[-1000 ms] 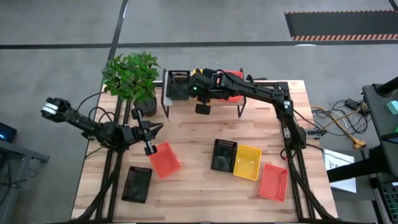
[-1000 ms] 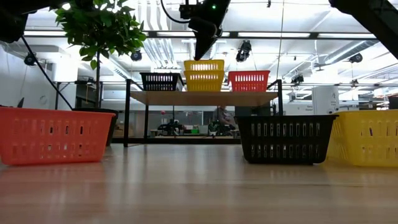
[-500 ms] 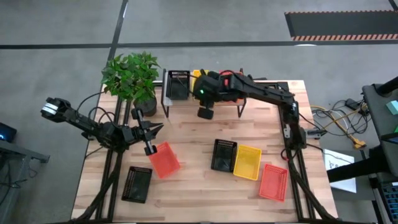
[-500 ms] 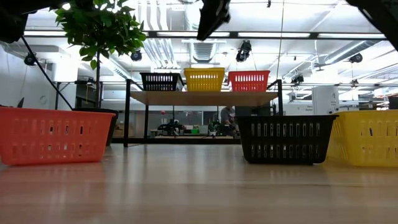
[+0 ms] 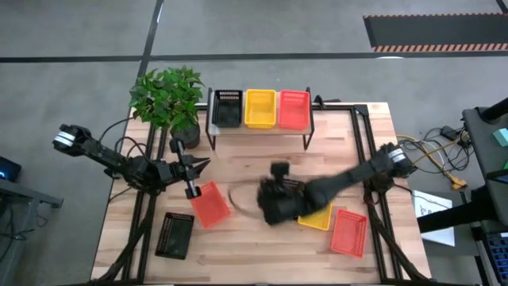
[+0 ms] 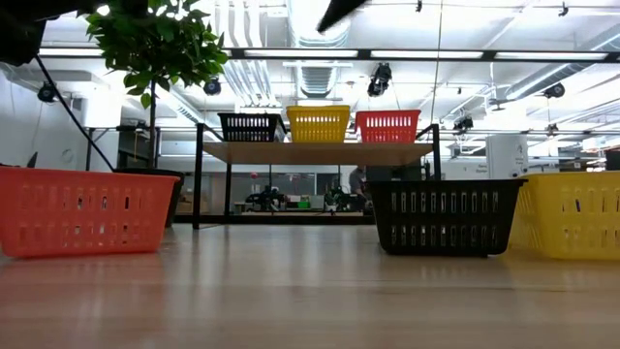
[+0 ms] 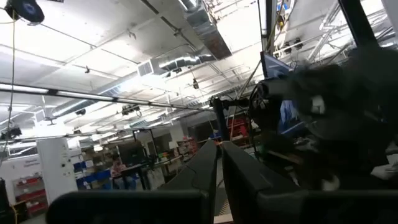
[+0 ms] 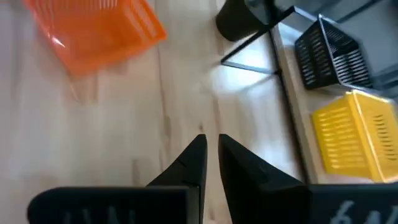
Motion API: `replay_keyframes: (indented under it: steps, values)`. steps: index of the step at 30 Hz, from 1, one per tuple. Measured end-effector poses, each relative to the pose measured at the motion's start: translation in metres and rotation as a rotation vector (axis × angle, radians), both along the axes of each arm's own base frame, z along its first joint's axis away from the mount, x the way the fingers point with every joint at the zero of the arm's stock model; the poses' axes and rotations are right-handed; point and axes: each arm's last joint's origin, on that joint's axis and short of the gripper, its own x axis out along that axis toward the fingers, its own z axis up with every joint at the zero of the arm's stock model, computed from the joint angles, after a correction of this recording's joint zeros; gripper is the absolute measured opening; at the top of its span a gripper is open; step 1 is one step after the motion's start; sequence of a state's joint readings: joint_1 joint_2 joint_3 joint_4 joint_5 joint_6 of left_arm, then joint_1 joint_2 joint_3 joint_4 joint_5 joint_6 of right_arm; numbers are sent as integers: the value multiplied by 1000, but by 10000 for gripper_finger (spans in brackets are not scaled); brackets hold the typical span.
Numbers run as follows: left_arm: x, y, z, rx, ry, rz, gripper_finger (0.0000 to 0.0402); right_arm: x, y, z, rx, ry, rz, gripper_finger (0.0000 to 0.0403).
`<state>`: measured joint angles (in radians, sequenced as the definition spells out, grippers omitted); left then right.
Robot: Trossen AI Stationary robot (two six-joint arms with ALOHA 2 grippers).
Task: Stack baskets on shelf by color
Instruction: Stack the left black bin on top of the other black bin on the shelf
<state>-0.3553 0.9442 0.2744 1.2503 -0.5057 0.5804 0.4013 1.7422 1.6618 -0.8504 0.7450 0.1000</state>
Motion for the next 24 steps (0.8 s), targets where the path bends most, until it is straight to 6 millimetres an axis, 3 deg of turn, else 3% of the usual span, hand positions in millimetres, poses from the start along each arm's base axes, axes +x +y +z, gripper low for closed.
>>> replay_keyframes:
  steps: [3, 10, 17, 21, 24]
  values:
    - [3, -1, -1, -31, 4, -27, 10, -24, 8, -33, -97, -27, 20, 31]
    - [15, -9, -2, -56, 5, -166, 10, -70, -10, -69, 89, -200, 196, 31]
    - [31, -17, -12, -124, 55, -316, 10, -113, -42, -82, 172, -538, 391, 31]
    - [42, -21, -20, -174, 99, -341, 10, -133, -69, -83, 191, -682, 385, 31]
    - [52, -25, -20, -175, 109, -341, 10, -140, -89, -73, 129, -800, 343, 31]
